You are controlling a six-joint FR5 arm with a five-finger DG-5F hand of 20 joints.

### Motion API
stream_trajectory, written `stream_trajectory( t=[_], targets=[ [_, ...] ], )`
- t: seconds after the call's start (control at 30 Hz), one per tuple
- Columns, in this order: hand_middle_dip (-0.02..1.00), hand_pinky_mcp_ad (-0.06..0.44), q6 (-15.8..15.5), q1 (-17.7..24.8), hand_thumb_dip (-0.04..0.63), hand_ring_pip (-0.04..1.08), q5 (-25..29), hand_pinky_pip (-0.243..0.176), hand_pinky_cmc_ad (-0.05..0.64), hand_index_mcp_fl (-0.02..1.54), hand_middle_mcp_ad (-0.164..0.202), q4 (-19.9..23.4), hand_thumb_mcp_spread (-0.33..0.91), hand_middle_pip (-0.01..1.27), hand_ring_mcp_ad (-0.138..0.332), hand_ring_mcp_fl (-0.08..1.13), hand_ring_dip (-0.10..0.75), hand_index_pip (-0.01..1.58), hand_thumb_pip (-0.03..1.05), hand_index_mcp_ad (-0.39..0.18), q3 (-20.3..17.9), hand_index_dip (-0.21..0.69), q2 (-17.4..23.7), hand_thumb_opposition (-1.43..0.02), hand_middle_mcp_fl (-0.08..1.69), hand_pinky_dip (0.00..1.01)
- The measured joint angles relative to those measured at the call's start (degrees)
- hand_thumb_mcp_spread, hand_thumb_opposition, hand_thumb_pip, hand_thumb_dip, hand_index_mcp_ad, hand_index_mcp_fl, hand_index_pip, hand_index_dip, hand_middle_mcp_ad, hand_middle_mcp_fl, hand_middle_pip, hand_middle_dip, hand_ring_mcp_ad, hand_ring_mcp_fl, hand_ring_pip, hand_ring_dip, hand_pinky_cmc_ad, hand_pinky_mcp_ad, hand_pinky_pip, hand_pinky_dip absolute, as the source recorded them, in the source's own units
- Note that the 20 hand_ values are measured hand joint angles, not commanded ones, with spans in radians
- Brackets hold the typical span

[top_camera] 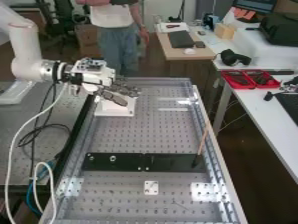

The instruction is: Grab the bearing and place it in the white container

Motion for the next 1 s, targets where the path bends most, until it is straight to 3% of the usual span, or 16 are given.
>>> stream_trajectory(
  t=[0.13, 0.37, 0.5, 0.73, 1.0],
  targets=[
    [0.14, 0.278, -1.47, -4.12, 0.218, 0.08, -2.72, -0.080, 0.361, 0.01, 0.044, -3.23, 0.30, 0.14, 0.120, 0.00, 0.035, 0.80, 0.57, -0.134, 1.93, 0.093, 4.63, -0.79, -0.01, 0.20],
    [0.14, 0.278, -2.89, -11.56, 0.171, 0.08, -7.90, -0.093, 0.361, 0.04, 0.040, -7.30, 0.27, 0.14, 0.131, 0.00, 0.037, 0.33, 0.50, -0.127, 6.39, 0.108, 8.66, -0.73, -0.01, 0.24],
    [0.14, 0.286, -3.15, -16.30, 0.140, 0.08, -11.16, -0.089, 0.367, 0.05, 0.040, -9.83, 0.26, 0.14, 0.136, 0.00, 0.044, 0.23, 0.44, -0.124, 10.59, 0.136, 9.64, -0.73, -0.01, 0.24],
    [0.14, 0.297, -4.34, -24.41, 0.126, 0.08, -16.14, -0.089, 0.379, 0.09, 0.042, -14.73, 0.26, 0.14, 0.148, 0.00, 0.044, 0.15, 0.43, -0.126, 19.87, 0.152, 8.72, -0.72, -0.01, 0.25],
    [0.14, 0.297, -5.44, -29.65, 0.126, 0.08, -23.60, -0.093, 0.396, 0.11, 0.044, -18.87, 0.27, 0.14, 0.147, 0.00, 0.044, 0.13, 0.42, -0.124, 27.12, 0.155, 5.91, -0.72, 0.00, 0.26]
  ],
)
